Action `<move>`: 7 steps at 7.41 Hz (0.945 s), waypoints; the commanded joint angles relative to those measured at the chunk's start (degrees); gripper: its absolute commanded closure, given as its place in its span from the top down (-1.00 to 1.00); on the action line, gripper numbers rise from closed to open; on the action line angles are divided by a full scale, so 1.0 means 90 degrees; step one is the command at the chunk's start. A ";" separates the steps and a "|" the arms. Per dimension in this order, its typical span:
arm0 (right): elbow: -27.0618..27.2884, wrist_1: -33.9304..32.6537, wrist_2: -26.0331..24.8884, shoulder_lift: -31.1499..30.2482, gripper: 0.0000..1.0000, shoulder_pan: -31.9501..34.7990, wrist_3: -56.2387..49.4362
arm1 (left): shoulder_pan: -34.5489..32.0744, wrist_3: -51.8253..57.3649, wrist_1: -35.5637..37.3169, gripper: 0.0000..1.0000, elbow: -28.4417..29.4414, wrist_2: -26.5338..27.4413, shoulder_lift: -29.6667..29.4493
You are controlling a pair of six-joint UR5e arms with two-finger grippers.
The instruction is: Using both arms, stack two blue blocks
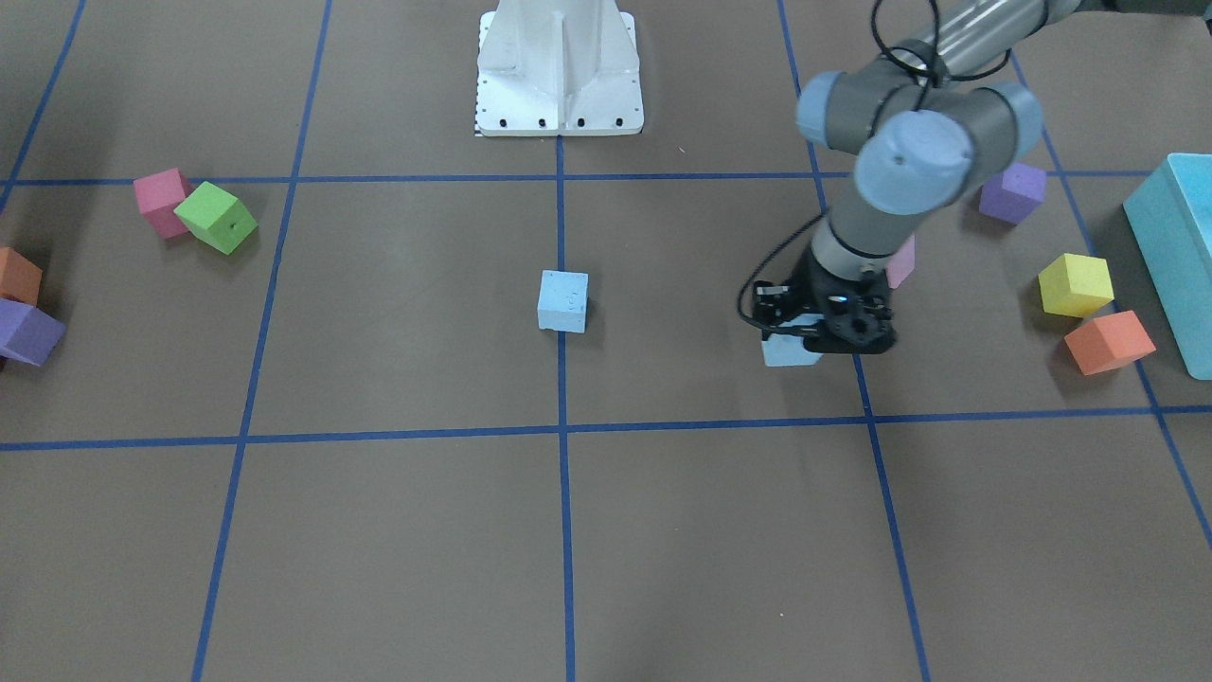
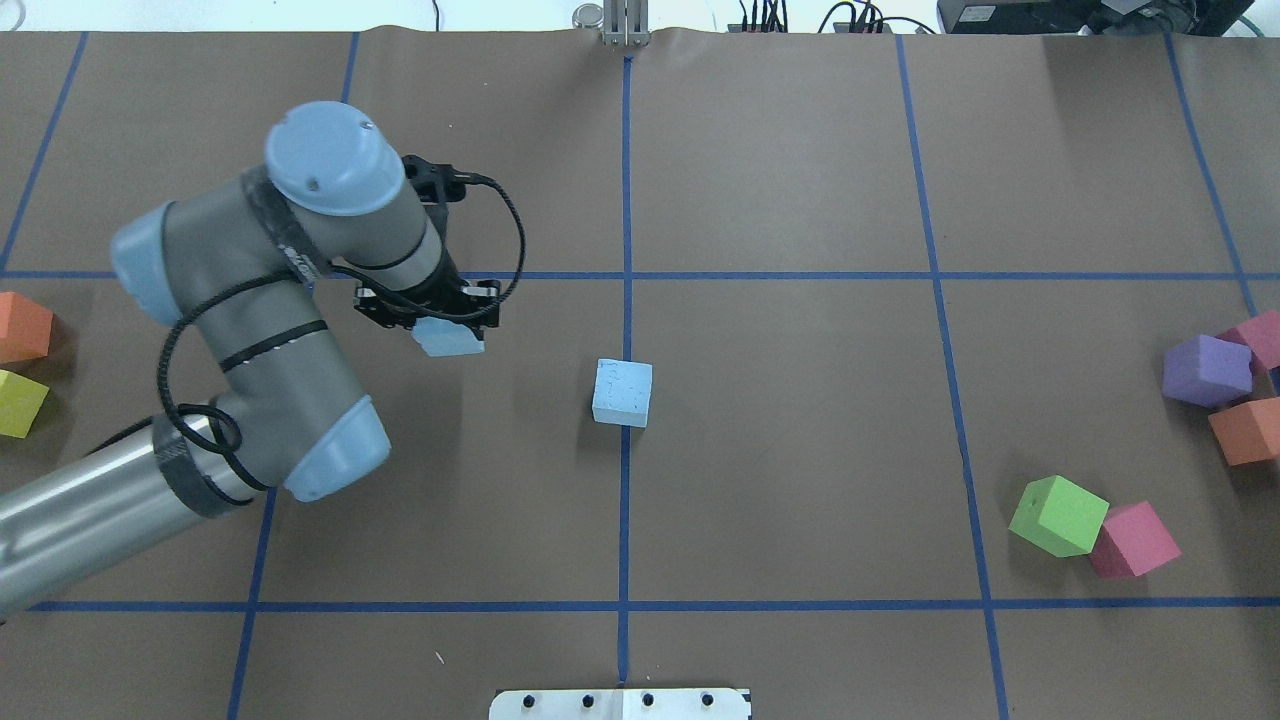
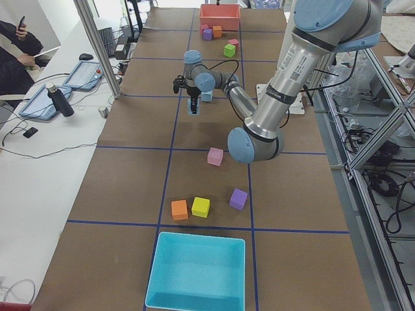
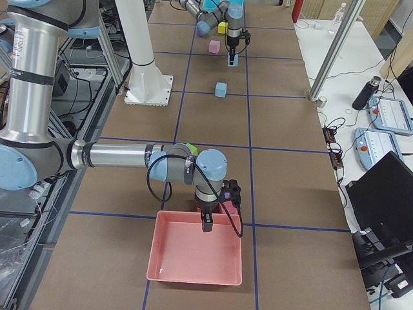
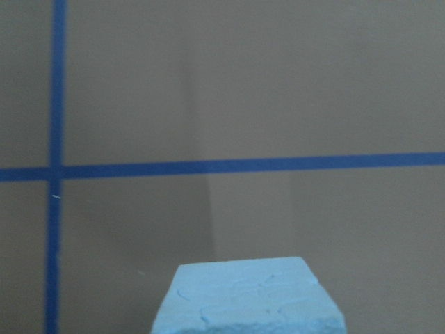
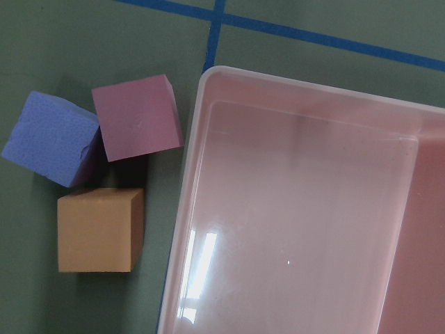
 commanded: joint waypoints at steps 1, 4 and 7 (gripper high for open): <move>-0.0007 0.0000 0.0006 -0.0036 1.00 0.0000 0.0010 | 0.0499 -0.0703 0.0236 -1.00 0.0435 0.0250 -0.0965; -0.0007 0.0000 0.0006 -0.0046 1.00 0.0000 0.0010 | 0.0519 -0.0763 0.0207 -1.00 0.0731 0.0446 -0.1281; 0.0002 0.0000 0.0016 -0.0037 1.00 0.0000 0.0020 | 0.0871 -0.0569 0.0197 -1.00 0.0770 0.1090 -0.1398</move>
